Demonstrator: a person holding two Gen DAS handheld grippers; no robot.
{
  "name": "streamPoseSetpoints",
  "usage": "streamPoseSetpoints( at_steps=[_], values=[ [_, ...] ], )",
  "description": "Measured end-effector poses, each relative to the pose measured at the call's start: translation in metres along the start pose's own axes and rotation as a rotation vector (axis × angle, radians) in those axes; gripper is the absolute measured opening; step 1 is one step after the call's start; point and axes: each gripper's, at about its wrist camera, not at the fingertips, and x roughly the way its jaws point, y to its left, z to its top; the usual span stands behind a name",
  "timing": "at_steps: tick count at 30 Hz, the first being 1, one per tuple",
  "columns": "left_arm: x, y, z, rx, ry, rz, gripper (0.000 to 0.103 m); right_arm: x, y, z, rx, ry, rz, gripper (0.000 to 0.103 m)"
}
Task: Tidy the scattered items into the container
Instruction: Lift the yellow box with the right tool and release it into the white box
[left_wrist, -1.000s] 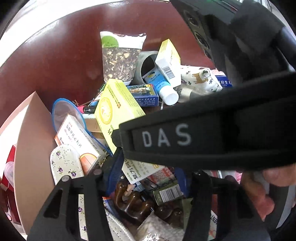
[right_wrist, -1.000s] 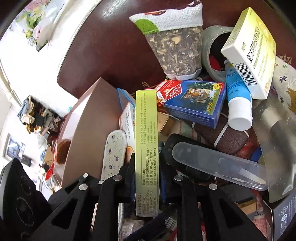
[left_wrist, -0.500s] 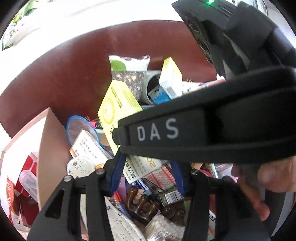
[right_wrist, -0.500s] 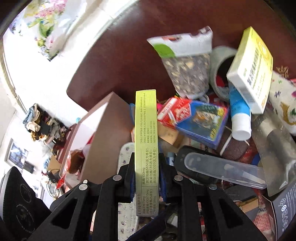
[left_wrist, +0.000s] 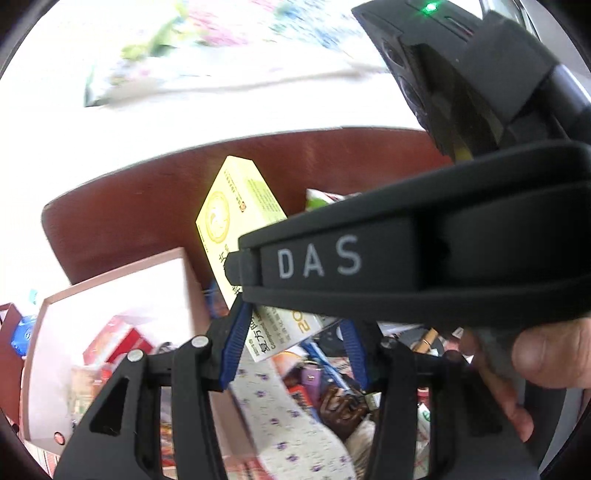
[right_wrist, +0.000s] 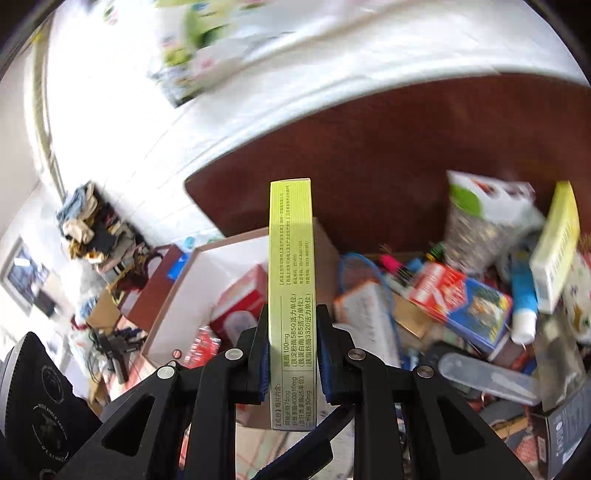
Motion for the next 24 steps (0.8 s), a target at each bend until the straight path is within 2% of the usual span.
streamPoseSetpoints(
  at_steps=[5, 14, 18, 24],
  values=[
    [-0.022, 0.039, 0.001, -0.053, -0.018, 0.041, 0.047, 0.018, 0.053, 0.013, -0.089, 0.026, -0.004, 0.023],
    [-0.035, 0.116, -0.019, -0.153, 0.035, 0.157, 0.047, 0.09, 0.122, 0.019, -0.171, 0.117, 0.078, 0.023],
    [-0.035, 0.145, -0.033, -0.207, 0.081, 0.202, 0.047, 0.124, 0.142, 0.014, -0.194, 0.162, 0.119, 0.023],
    [-0.028, 0.163, -0.046, -0.254, 0.136, 0.233, 0.047, 0.158, 0.152, 0.006, -0.189, 0.224, 0.145, 0.023]
  ],
)
